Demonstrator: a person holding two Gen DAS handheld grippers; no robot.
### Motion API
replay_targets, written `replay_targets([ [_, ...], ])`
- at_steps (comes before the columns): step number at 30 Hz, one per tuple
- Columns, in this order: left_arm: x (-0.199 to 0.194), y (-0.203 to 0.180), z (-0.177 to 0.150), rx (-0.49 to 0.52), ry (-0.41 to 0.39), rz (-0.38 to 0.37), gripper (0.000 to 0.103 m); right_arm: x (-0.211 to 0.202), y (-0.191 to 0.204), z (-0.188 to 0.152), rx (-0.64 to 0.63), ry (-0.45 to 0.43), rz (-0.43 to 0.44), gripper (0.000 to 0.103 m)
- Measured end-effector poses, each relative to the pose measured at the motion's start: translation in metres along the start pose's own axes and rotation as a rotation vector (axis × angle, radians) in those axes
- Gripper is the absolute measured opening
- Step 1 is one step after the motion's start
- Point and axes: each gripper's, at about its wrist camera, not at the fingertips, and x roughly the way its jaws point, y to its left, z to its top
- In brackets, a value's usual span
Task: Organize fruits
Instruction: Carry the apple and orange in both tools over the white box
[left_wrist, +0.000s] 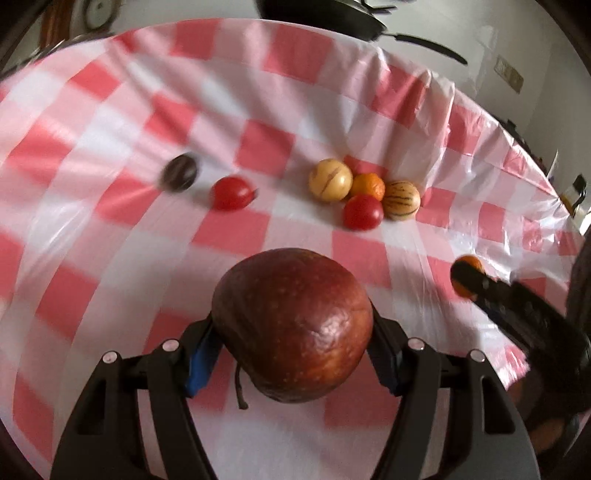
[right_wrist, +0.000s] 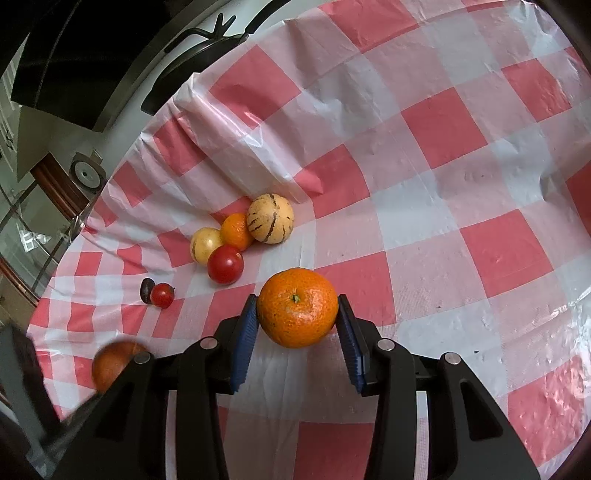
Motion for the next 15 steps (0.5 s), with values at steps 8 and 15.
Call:
replay_targets([
  [8, -0.052, 0.043, -0.021, -0.106, -0.047, 0.027, 0.069, -0.011, -0.007, -0.001, 0.046, -0.028, 0.016, 0.042],
  [15, -0.094, 0.07, -0.057, -0.128, -0.086, 0.078, 0.069, -0.051, 0.019, -0.046, -0.012, -0.031, 0.017, 0.042],
])
